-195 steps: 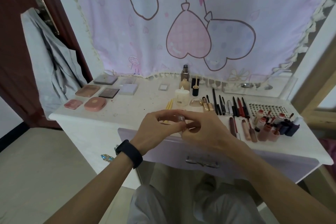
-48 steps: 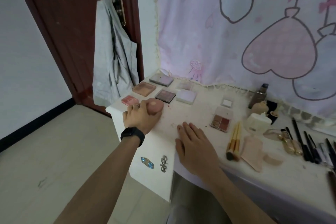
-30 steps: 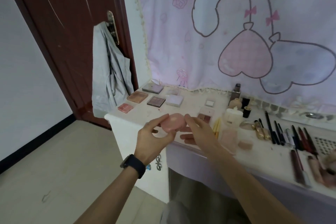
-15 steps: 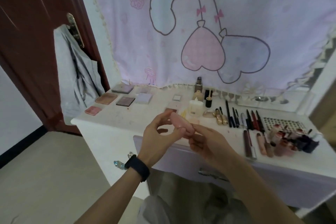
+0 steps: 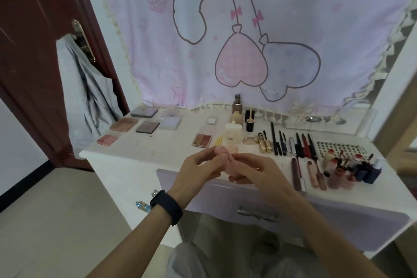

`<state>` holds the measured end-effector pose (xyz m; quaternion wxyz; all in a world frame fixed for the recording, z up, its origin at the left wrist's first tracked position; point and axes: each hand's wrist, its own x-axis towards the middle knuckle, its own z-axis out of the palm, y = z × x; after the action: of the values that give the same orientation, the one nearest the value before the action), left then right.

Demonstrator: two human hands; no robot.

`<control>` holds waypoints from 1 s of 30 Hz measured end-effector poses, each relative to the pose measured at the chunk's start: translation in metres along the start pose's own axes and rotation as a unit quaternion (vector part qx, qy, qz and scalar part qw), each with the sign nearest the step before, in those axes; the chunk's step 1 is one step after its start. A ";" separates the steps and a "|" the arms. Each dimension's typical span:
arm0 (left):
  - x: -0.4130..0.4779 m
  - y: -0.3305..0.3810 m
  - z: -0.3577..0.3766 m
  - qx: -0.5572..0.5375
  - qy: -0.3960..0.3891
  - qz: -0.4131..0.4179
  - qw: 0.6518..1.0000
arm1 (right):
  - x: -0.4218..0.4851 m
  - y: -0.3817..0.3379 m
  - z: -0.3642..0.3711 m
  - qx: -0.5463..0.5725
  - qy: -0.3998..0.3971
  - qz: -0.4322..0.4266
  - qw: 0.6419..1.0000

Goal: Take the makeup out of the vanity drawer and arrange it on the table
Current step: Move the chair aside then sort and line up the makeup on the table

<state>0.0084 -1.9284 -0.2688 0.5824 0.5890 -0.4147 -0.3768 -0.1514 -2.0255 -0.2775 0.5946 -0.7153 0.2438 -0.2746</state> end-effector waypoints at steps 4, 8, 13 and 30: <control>0.002 0.001 0.003 0.004 -0.029 -0.004 1.000 | -0.002 0.003 -0.002 -0.030 0.013 -0.026 0.999; 0.007 -0.001 0.010 -0.006 -0.017 -0.014 1.000 | -0.004 0.005 0.000 -0.095 0.040 -0.043 0.994; 0.010 -0.005 0.019 -0.040 -0.006 -0.009 0.999 | -0.005 0.006 0.010 -0.119 0.096 -0.063 0.986; 0.016 -0.018 0.028 -0.157 0.021 -0.039 0.987 | 0.007 0.012 0.011 -0.290 0.126 -0.094 0.944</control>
<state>-0.0105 -1.9540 -0.2876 0.6611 0.5139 -0.3143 -0.4473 -0.1393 -2.0242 -0.2898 0.2972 -0.8362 0.3175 -0.3342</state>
